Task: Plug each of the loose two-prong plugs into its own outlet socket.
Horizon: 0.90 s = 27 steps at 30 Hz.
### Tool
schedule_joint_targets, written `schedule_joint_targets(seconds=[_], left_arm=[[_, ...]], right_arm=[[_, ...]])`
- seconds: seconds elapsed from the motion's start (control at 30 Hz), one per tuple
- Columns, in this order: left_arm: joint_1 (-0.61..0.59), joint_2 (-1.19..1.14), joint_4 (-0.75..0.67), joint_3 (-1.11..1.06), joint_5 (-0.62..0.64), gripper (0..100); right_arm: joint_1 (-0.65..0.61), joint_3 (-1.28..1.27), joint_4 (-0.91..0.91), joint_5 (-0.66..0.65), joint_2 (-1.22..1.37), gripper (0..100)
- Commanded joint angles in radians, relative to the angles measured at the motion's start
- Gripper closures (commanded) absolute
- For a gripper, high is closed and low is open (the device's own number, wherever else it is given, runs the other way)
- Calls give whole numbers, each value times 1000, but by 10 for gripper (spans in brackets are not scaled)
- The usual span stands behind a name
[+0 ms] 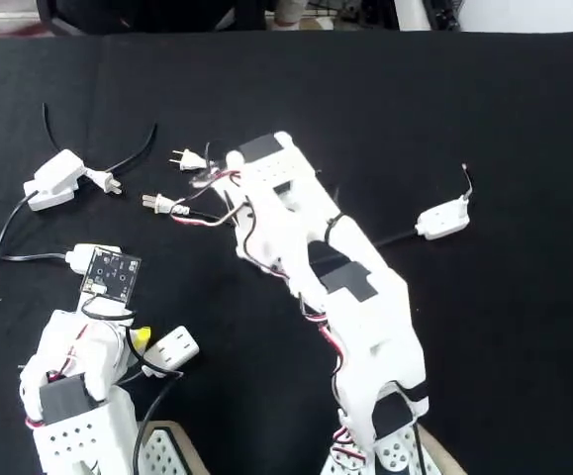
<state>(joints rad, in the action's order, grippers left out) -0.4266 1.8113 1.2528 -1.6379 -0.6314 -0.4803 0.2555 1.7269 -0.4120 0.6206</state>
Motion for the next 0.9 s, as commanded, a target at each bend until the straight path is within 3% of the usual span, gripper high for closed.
schedule_joint_targets(seconds=[0.0, 0.27, 0.5, 0.87], left_arm=[[10, 8, 0, 7, -5, 668], [8, 8, 0, 7, -5, 668], [8, 8, 0, 7, -5, 668], [10, 8, 0, 7, -5, 668]], right_arm=[[-3, -21, 40, -6, -8, 751], [-2, -33, 40, -6, 1, 756], [3, 81, 35, -8, 163, 919], [5, 160, 40, -6, 186, 920]])
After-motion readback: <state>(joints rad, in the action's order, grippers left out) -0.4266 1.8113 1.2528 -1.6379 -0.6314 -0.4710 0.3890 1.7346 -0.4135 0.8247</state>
